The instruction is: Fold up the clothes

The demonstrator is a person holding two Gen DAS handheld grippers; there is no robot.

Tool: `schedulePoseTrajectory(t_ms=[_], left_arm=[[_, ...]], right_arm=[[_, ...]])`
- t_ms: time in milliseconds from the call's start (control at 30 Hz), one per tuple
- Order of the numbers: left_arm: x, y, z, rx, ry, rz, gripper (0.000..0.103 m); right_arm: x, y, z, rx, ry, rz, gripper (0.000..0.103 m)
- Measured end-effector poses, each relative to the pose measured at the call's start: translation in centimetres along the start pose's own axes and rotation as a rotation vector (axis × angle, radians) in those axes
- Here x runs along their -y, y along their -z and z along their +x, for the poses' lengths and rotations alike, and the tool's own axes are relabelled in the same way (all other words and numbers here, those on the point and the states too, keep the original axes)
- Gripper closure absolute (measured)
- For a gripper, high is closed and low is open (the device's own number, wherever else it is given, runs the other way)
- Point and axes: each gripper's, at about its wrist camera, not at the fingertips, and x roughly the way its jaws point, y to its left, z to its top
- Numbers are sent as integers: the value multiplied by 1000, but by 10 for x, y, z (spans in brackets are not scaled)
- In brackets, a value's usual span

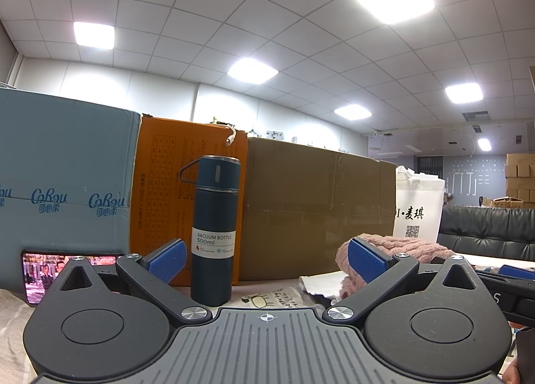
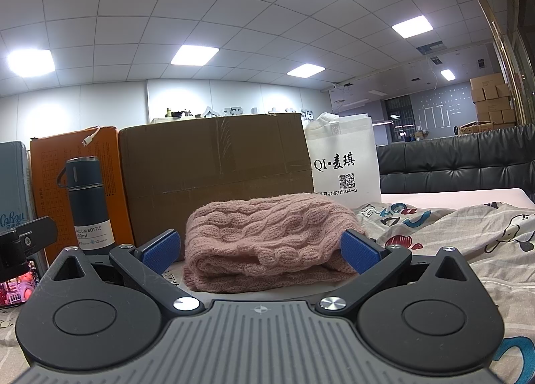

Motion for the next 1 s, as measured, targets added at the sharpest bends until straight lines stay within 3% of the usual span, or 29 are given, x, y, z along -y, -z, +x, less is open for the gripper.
schedulePoseTrajectory(t_ms=[1000], left_arm=[[-1,2,0,0,2,-5,0]], right_arm=[[0,0,2,-8,0,0,0]])
